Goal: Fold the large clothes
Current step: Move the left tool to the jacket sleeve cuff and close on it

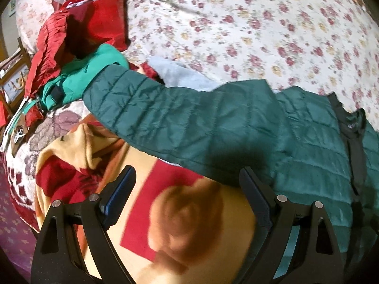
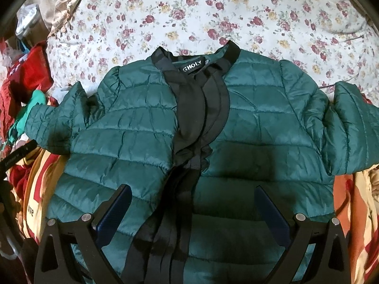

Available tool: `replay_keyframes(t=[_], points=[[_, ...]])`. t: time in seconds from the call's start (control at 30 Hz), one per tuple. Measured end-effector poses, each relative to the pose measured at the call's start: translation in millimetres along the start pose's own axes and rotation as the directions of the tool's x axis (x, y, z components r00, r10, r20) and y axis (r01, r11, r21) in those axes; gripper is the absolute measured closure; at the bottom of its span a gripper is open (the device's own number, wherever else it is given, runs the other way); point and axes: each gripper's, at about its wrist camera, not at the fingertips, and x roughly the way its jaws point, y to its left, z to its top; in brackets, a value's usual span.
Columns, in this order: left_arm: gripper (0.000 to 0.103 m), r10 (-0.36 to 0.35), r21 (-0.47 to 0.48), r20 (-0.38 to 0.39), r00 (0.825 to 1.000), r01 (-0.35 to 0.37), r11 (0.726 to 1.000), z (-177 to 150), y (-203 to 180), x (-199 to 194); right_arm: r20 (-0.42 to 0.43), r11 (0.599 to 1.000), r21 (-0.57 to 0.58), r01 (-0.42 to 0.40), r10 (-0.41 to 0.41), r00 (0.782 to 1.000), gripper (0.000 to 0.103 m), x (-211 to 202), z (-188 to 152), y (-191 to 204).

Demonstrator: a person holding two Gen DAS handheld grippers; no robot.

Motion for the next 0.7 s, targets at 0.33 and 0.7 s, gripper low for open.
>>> replay_keyframes(t=[0.33, 0.7], points=[[0.014, 0.046, -0.148, -0.023, 0.999, -0.049, 0.988, 39, 76, 31, -0.039, 1.0, -0.006, -0.003, 0.003, 0.999, 0.001, 11, -2, 2], [0.014, 0.129, -0.32, -0.034, 0.991, -0.133, 0.938, 78, 166, 70, -0.06, 1.0, -0.013, -0.019, 0.018, 0.998, 0.001, 15, -3, 11]])
